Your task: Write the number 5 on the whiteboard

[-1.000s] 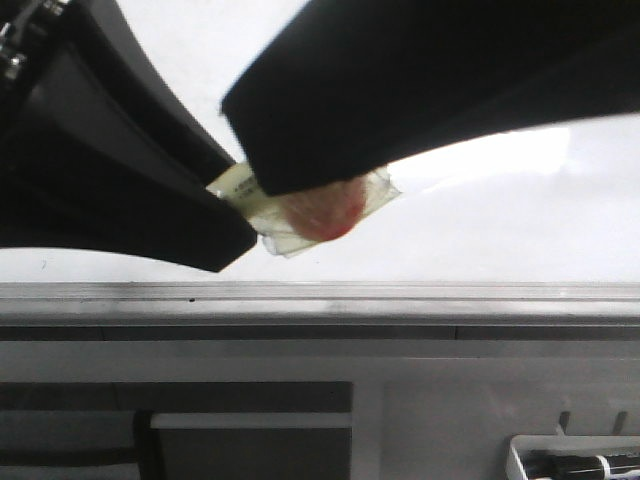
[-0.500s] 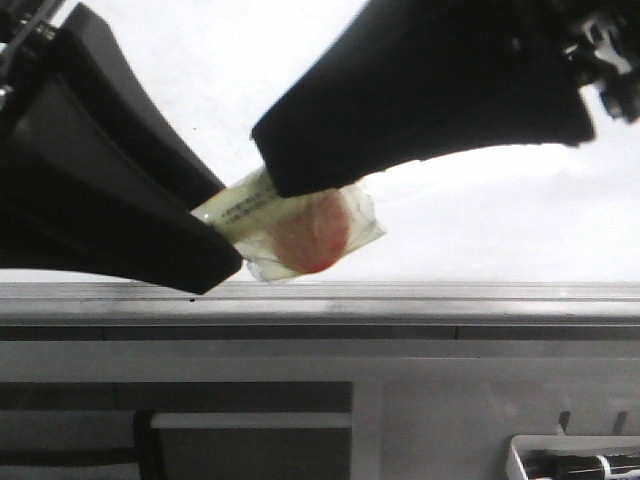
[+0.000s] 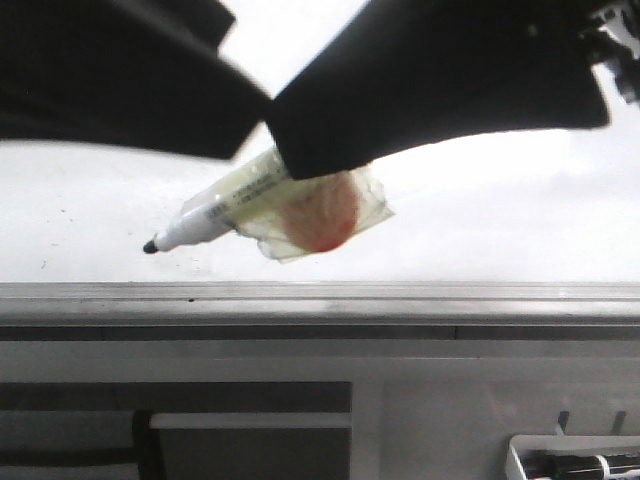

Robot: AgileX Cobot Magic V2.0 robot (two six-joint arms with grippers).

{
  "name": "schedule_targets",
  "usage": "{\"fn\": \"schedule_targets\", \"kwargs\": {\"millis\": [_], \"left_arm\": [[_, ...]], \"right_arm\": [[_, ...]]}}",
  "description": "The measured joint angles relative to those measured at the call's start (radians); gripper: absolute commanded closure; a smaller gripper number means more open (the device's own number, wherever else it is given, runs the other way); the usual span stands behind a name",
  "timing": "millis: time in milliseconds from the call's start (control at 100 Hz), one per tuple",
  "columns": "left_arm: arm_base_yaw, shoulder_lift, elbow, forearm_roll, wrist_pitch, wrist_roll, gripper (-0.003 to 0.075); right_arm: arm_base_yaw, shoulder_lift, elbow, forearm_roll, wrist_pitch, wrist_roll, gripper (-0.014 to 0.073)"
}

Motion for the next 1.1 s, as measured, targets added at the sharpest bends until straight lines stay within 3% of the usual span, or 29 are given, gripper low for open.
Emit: {"fn": "schedule_targets", "kwargs": {"millis": [240,410,670,1100], "left_arm": [[0.166,-0.277,0.098,-0.004,-0.032,-0.17,0.0524],[0.291,-0.461,0.222,-0.017,-0.037,-0.223,0.0743],[0.359,-0.558,0.285,-0.087,-0.036,-0.232,0.0741],[0.359,-0.558,0.287,-0.108,-0.036,-0.233,0.0741]], "right_arm": [[-0.043,-0.041,0.0,-0.002,-0.131,0.0,0.0656],[-0.168,-0.04,-0.016,-0.002,-0.136,0.0,0.0656],[-0.296,0.007,-0.095,-0.004,-0.061,0.0,0.0655],[-0.33,0.114,-0.107,-0.016,-0.055,0.0,0.0655]]}}
